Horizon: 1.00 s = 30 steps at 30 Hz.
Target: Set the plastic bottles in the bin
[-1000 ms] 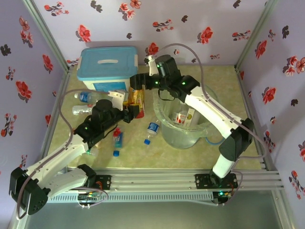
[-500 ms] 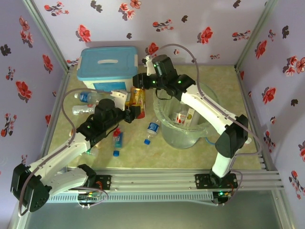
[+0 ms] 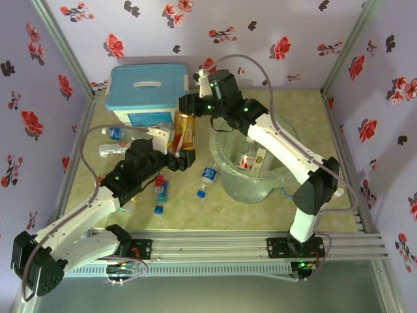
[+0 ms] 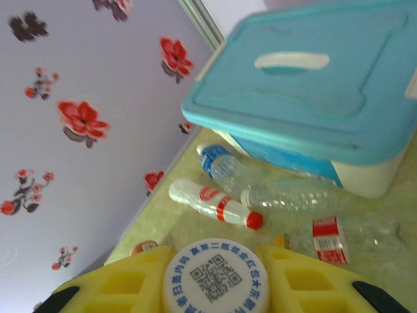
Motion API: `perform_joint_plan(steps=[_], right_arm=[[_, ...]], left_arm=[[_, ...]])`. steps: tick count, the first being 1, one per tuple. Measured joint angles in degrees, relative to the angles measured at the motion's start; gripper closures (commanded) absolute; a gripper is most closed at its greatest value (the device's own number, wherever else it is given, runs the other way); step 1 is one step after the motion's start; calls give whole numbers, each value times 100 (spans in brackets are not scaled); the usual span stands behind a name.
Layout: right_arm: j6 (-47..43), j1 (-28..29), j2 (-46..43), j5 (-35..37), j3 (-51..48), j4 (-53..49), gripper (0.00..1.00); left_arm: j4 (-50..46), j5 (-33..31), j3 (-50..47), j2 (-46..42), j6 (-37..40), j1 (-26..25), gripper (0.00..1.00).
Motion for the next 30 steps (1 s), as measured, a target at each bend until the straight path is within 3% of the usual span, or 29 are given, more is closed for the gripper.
perform_joint_plan(steps=[7,14,22,30], right_arm=[[-140,-332,-72,103,817,63,83],[-352,-962,-846,376,793,-90,85],[-557,-1945,-2806,890,-308,-459,89],[-439,-2116,-3740,957,-2079,-789,90]], left_arm=[[-149,0,-258,-385,-297,0,0],[-350,0,-258,46,-560,0,0],[-343,98,-256,1147,-767,-223,0],[31,133,-258,1676,-1145,-326,0]])
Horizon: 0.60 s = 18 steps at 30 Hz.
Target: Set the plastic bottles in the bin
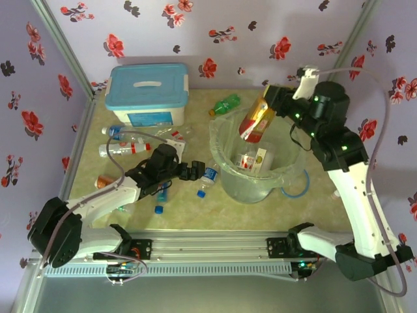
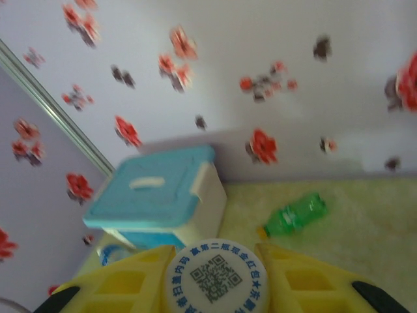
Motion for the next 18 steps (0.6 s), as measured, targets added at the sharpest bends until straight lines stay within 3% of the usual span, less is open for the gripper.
perform_joint_plan(steps=[9,18], right_arm=[[457,0,168,-426,-1250,-55,91],[885,247,278,-686,-1473,557,91]], left_arm=[[374,37,-2,138,-149,-79,1],[601,44,11,494,-175,-219,1]])
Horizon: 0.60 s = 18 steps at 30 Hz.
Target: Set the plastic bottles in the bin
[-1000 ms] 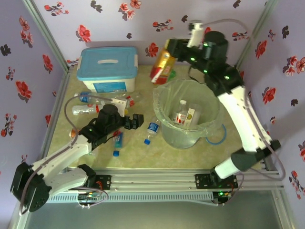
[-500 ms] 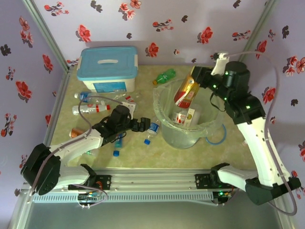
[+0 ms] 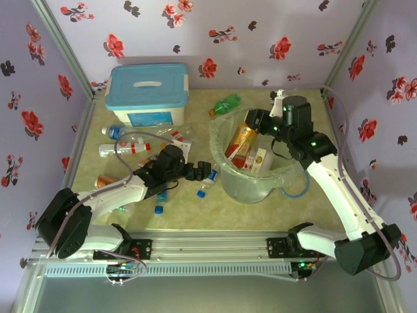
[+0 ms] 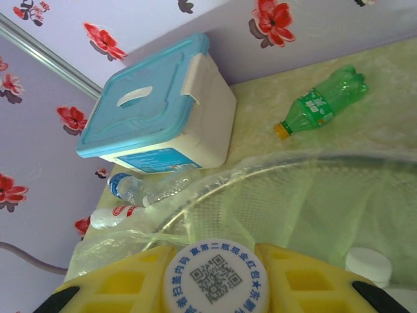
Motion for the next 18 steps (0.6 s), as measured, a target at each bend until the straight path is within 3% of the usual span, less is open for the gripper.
perform_joint_plan(steps=[18], right_arm=[[-144,597,151,1102,-933,-393,92]], left_arm=[[531,87,369,588,-7,-55,1]])
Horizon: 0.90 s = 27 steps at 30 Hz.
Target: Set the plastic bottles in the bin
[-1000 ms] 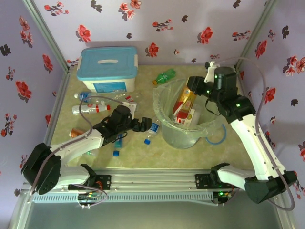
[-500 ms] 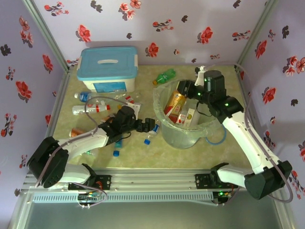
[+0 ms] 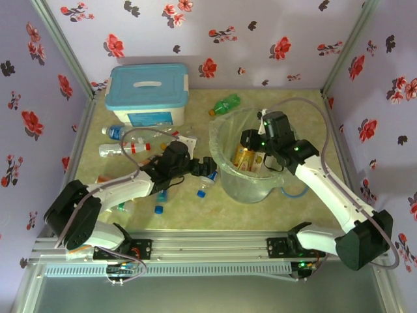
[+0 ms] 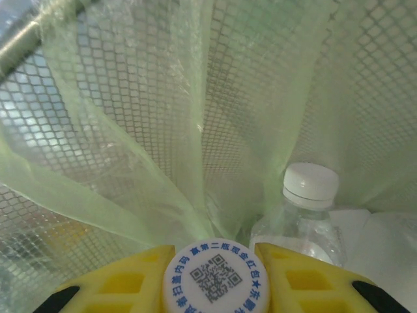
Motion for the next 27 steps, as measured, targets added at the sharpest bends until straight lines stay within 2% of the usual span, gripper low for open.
perform_joint_plan(steps=[5,10,16,18,19,20,22,24,27], right_arm=[[2,179,-2,177,-42,26,91],[13,280,162,238,-210,326,83],[2,350,306,280,-212,444,82],[-22,350,328,278,-210,446,76],[-74,350,345,271,-195,428,67],[-153,348,365,254,-140,330,53],[-291,319,374,136,-2,31,39],[-457,258,354,-76,140,-396,33],[-638,127,280,-295,468,-986,32]], left_arm=[[57,57,7,61,0,-11,1],[83,103,33,109,-2,-17,1],[105,138,96,186,0,-26,1],[105,142,125,214,4,-26,1],[105,144,142,232,4,-26,1],[105,142,157,247,7,-28,1],[107,144,164,251,7,-33,1],[127,144,166,251,7,-44,1],[127,140,166,251,11,-50,1]])
